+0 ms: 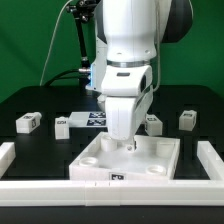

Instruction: Assemble one leg

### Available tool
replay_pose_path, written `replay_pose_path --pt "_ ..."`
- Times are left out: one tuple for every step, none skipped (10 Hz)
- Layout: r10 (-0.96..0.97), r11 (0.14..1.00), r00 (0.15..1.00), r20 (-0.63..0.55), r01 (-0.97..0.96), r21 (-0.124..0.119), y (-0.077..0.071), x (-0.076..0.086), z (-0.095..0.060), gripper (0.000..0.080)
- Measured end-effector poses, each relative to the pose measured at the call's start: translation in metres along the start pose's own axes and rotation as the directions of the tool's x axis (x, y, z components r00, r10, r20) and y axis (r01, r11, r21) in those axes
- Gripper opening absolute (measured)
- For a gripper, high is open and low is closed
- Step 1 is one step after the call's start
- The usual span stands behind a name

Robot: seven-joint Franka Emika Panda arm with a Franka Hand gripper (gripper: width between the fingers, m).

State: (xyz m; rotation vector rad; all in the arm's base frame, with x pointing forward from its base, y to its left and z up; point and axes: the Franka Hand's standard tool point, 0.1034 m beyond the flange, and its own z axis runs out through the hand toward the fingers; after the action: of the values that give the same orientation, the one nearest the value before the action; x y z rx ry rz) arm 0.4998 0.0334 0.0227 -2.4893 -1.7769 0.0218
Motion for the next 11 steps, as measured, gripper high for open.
replay_pose_path --pt "0.027 1.000 1.000 0.000 -0.027 -0.001 -0.0011 0.0024 -0.0008 0.0521" --pt "0.048 0.999 0.999 0.001 -0.048 0.000 -0.0017 0.0028 0.0000 0.0386" --pt "0.048 0.999 0.999 0.002 -0.048 0.002 -0.0023 0.0023 0.0005 0.0386" --pt "0.048 0.999 0.999 0.002 -0.048 0.003 -0.0027 0.0020 0.0009 0.0205" --pt "0.039 0.999 0.999 0.007 -0.039 0.014 -0.0060 0.0019 0.0014 0.0092" --pt "0.038 0.999 0.999 0.008 -0.038 0.017 -0.0067 0.0020 0.0015 0.0092" --pt "0.038 0.999 0.999 0.008 -0.038 0.017 -0.0071 0.0020 0.0015 0.0089" --pt "0.038 0.999 0.999 0.008 -0.038 0.018 -0.0072 0.0020 0.0016 0.0088" --pt "0.038 0.999 0.999 0.008 -0.038 0.018 -0.0074 0.0020 0.0016 0.0088" --pt "0.038 0.999 0.999 0.008 -0.038 0.018 -0.0075 0.0020 0.0016 0.0087" --pt "0.038 0.999 0.999 0.008 -0.038 0.019 -0.0075 0.0020 0.0016 0.0087"
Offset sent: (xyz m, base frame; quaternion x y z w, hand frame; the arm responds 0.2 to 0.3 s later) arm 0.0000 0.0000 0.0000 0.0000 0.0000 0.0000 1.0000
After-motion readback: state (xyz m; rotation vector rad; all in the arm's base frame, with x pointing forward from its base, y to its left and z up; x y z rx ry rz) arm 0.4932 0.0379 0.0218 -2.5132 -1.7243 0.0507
